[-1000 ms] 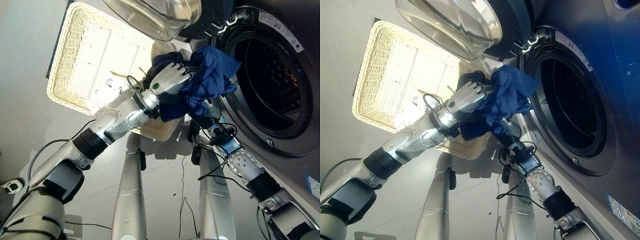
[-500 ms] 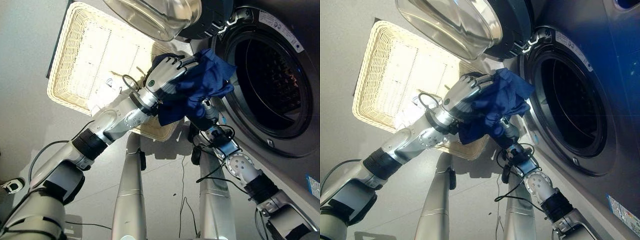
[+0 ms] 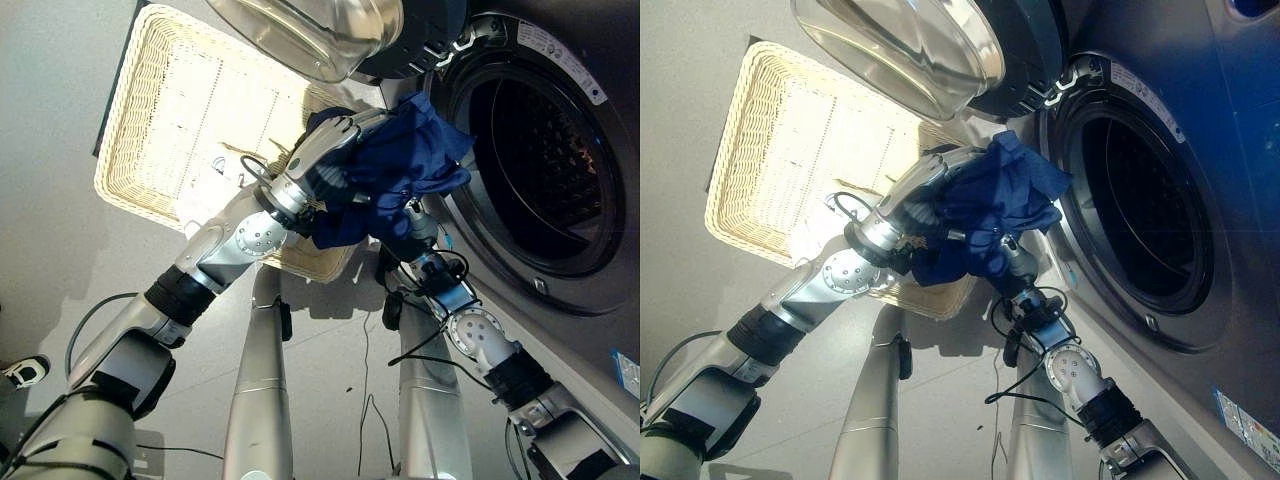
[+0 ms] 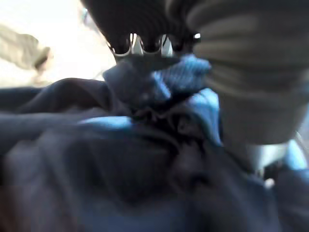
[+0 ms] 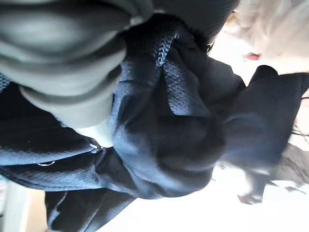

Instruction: Put the clothes into the washing machine.

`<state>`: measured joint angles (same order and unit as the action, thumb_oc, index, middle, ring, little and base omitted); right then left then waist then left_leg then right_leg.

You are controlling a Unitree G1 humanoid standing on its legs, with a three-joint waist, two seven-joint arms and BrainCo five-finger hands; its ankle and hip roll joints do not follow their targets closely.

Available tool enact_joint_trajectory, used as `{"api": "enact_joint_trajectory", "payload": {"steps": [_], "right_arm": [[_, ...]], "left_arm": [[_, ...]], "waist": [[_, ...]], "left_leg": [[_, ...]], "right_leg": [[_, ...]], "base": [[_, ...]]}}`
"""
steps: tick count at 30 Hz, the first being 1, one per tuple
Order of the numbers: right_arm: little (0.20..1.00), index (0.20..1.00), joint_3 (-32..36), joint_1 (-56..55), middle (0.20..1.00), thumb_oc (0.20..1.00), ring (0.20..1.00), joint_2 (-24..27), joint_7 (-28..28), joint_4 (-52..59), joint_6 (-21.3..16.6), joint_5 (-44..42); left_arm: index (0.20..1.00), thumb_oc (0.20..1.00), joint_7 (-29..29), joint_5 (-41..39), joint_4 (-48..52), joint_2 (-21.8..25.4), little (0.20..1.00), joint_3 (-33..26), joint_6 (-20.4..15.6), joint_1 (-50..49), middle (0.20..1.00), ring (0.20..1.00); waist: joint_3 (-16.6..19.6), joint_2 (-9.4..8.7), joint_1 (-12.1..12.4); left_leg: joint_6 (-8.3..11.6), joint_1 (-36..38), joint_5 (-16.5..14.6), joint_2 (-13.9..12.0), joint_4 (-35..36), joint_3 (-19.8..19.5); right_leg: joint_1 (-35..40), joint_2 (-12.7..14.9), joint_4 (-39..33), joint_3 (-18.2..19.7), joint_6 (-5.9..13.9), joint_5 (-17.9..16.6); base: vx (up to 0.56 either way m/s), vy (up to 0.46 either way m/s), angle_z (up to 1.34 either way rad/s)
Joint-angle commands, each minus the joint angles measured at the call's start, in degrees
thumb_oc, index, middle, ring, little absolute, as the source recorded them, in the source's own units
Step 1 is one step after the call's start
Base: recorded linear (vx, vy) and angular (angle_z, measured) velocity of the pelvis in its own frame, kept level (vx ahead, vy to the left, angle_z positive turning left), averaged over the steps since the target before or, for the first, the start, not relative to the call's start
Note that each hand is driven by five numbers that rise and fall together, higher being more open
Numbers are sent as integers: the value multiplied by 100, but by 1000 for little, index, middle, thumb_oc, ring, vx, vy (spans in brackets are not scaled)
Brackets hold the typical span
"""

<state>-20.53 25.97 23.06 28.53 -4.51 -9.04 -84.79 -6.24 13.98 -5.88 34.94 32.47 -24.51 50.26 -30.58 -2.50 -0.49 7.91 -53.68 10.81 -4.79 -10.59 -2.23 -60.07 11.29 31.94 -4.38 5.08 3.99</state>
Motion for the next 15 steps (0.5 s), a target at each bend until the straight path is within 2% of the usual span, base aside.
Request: {"api": "enact_joint_trajectory", "payload": {"steps": [1, 3, 10, 15], "right_arm": [[200, 200, 499, 442, 200, 200, 200, -38, 618, 991, -627, -250], [200, 200, 636, 479, 200, 200, 200, -2, 655, 973, -818, -312], [200, 200, 925, 536, 200, 200, 200, 94, 584, 900, -1058, -356], [200, 200, 1043, 532, 200, 200, 200, 132, 615, 843, -1104, -414]], "left_arm": [[1000, 1000, 531, -131, 327, -5, 1000, 234, -246, -162, 1000, 1000], [1000, 1000, 780, -190, 340, 17, 1000, 208, -163, -148, 1000, 1000], [1000, 1000, 1350, -289, 381, 72, 1000, 153, -2, -151, 1000, 1000], [1000, 1000, 1379, -239, 380, 110, 1000, 122, 15, -150, 1000, 1000]], "waist": [[79, -9, -85], [79, -18, -93], [79, -24, -98], [79, -23, -100]], "left_leg": [[-374, 67, -455, 346, -419, -5], [-379, 53, -467, 350, -435, -14], [-373, 72, -486, 339, -446, -16], [-371, 65, -500, 335, -461, -20]], "right_leg": [[594, -280, -1528, -263, 287, -1210], [579, -290, -1519, -257, 285, -1218], [601, -283, -1522, -261, 289, -1222], [599, -279, -1517, -261, 285, -1216]], "base": [[0, 0, 0], [0, 0, 0], [0, 0, 0], [0, 0, 0]]}}
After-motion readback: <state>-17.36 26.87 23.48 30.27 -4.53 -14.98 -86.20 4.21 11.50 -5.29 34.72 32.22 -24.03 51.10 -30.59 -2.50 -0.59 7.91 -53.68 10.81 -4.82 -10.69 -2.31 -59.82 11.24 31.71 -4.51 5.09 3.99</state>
